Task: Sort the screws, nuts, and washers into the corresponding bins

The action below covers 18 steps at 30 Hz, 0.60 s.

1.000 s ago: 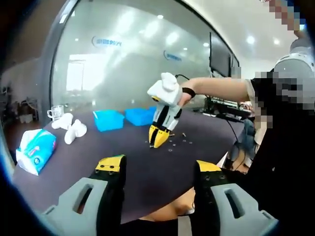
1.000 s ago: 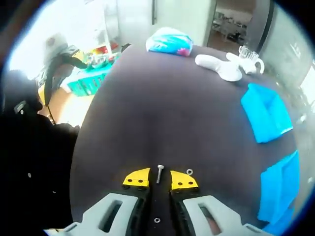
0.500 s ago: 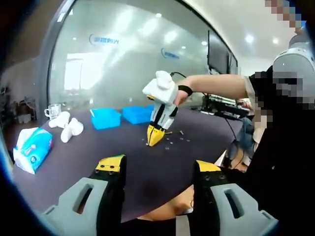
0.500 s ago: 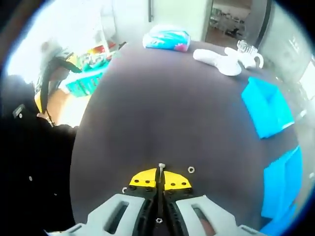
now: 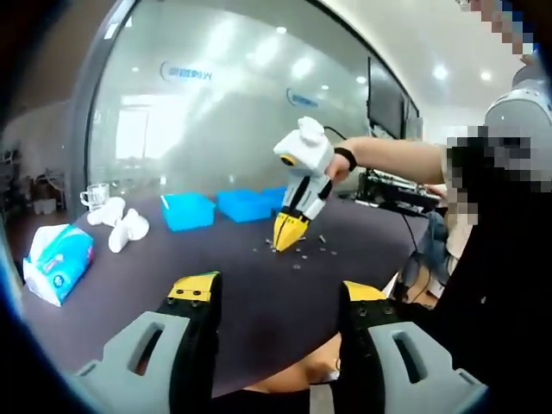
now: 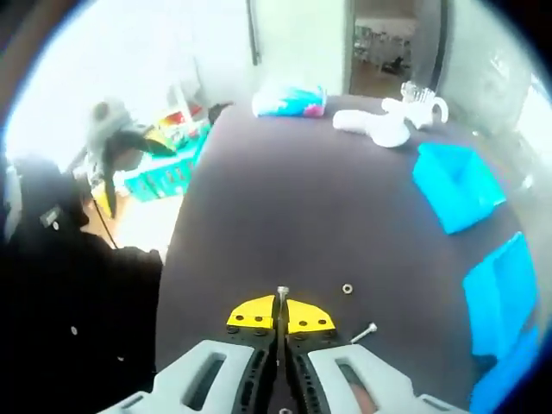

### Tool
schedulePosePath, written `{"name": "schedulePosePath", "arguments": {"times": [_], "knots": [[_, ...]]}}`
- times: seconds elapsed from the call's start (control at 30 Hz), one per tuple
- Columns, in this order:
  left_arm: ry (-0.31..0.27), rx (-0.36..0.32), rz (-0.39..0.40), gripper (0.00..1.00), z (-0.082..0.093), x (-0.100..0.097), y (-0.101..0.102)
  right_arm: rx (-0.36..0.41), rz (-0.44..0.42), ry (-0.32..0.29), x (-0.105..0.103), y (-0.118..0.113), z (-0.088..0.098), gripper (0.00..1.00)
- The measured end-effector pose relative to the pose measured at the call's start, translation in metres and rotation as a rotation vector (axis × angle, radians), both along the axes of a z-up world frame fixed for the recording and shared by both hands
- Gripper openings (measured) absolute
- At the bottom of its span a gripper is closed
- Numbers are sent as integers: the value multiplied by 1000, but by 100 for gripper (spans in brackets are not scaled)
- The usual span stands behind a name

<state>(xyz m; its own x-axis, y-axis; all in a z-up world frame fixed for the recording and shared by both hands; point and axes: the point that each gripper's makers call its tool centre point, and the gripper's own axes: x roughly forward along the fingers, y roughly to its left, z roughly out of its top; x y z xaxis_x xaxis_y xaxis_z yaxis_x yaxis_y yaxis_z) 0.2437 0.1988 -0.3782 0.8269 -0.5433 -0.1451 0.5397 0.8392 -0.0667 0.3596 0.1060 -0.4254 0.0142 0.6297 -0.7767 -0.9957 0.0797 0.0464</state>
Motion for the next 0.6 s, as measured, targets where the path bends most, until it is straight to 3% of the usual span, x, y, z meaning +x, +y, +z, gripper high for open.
{"name": "schedulePosePath", "arguments": {"times": [0.17,0.6], "knots": [[-17,-6,26,52,6,8,6,128,-80,-11,3,-14,25,0],[-54,-20,25,52,19,21,0,478,-394,-203,16,-89,80,0]]}}
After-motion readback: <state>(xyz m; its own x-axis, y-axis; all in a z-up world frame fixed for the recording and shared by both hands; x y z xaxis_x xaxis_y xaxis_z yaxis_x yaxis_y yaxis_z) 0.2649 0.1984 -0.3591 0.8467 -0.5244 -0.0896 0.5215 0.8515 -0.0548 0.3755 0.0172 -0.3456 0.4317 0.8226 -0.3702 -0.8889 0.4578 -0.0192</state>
